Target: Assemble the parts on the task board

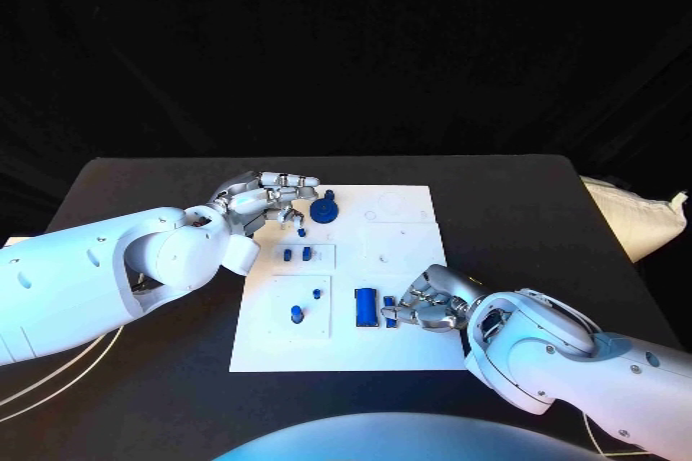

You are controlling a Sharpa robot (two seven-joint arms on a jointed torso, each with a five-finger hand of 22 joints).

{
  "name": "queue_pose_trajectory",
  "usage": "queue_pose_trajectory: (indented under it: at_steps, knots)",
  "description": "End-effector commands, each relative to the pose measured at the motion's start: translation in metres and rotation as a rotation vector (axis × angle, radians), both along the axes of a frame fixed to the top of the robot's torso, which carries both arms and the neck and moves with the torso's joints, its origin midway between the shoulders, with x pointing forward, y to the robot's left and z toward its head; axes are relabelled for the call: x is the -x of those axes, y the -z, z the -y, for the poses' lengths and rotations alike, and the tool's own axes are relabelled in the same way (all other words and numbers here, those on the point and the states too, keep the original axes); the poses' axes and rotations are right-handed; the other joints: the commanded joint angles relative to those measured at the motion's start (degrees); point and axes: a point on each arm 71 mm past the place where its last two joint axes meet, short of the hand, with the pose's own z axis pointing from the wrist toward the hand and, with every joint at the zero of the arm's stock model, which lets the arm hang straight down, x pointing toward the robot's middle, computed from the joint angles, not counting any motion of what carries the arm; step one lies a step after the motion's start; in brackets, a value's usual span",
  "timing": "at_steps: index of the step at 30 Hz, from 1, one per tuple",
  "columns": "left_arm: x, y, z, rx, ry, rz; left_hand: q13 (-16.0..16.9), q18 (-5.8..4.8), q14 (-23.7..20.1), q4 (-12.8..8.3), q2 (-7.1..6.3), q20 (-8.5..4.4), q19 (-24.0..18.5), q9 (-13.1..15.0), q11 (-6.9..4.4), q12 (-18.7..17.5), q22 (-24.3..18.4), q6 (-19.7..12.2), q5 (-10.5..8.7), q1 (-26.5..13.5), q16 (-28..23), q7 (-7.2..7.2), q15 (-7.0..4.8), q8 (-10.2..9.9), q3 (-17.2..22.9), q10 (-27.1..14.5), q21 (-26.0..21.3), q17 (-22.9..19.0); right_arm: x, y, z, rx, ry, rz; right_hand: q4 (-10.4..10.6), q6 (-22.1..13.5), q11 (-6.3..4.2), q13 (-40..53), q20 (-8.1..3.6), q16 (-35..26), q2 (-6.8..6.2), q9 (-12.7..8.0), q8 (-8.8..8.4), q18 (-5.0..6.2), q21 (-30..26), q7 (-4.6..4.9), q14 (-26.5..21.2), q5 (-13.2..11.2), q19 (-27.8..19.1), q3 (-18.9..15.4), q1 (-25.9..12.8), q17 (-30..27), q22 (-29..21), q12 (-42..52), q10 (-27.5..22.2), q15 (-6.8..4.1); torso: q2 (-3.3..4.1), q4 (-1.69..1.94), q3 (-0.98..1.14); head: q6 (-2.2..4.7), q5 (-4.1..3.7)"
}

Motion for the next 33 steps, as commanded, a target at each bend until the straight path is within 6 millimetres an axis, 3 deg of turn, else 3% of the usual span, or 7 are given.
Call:
queue_pose_trajectory:
  at_steps: [1,5,10,22,33]
  knots:
    - [0.001,-0.001,0.002,0.007,0.024,0.003,0.09,1.12,-0.47,-0.17,0.14,-0.02,-0.20,-0.05,0.13,0.26,0.09,-0.33,0.25,0.43,0.32,-0.06,-0.06,0.27,-0.02,-0.36,-0.24,-0.05,0.001,-0.001,0.001,0.019,-0.029,0.009,-0.83,0.16,-0.03,0.08,-0.42,0.11,-0.34,0.18,-0.30,-0.48,0.00,-0.09,4.84,-2.00,4.31,-1.04,2.29,9.52,12.29,0.05,0.26,-0.23,-0.01,0.02,0.03,-0.05,0.09]
    - [0.001,-0.001,0.001,0.005,0.022,0.002,0.09,1.12,-0.47,-0.17,0.14,-0.02,-0.20,-0.05,0.13,0.26,0.09,-0.33,0.25,0.43,0.32,-0.06,-0.06,0.27,-0.02,-0.36,-0.24,-0.05,0.004,-0.002,0.003,0.021,-0.034,0.010,-1.10,0.04,0.04,0.03,-0.35,0.04,-0.89,0.32,-0.40,-0.45,-0.08,0.03,4.82,-4.15,4.24,-2.59,3.22,9.44,12.20,-0.24,0.12,-0.14,0.01,0.01,0.06,-0.09,0.24]
    - [0.001,0.000,0.000,0.002,0.019,0.000,0.09,1.11,-0.48,-0.14,0.18,-0.01,-0.22,-0.05,0.15,0.30,0.11,-0.35,0.25,0.36,0.33,-0.05,-0.04,0.29,-0.02,-0.41,-0.23,-0.07,0.005,-0.002,0.005,0.021,-0.036,0.012,-0.16,0.05,0.07,0.10,-0.29,0.03,-0.60,0.49,-0.46,-0.47,-0.04,0.03,4.82,-5.64,4.28,-4.45,2.92,9.44,12.26,-0.35,0.11,-0.10,-0.03,-0.06,0.01,-0.07,0.30]
    - [0.001,0.000,0.000,0.000,0.020,-0.002,0.09,1.11,-0.48,-0.14,0.18,-0.01,-0.22,-0.05,0.15,0.30,0.11,-0.35,0.25,0.36,0.33,-0.05,-0.04,0.29,-0.02,-0.41,-0.23,-0.07,0.004,0.001,0.005,0.046,-0.052,0.008,0.31,0.11,0.04,0.32,-0.29,0.07,0.32,0.63,-0.46,-0.47,-0.03,-0.01,4.84,-6.03,4.29,-5.29,3.20,9.51,12.30,-0.15,0.21,-0.11,-0.04,0.07,-0.09,-0.11,0.00]
    - [0.001,0.000,0.001,0.002,0.024,-0.002,0.09,1.11,-0.48,-0.14,0.18,-0.01,-0.22,-0.05,0.15,0.30,0.11,-0.35,0.25,0.36,0.33,-0.05,-0.04,0.29,-0.02,-0.41,-0.23,-0.07,-0.002,0.009,0.002,0.088,-0.069,0.022,-2.84,0.15,-0.08,0.61,-0.37,0.13,2.22,0.99,-0.49,-0.49,0.02,-0.09,4.86,-6.20,4.33,-5.38,9.53,9.62,12.38,-0.09,0.24,-0.22,0.01,0.12,-0.01,-0.23,0.26]
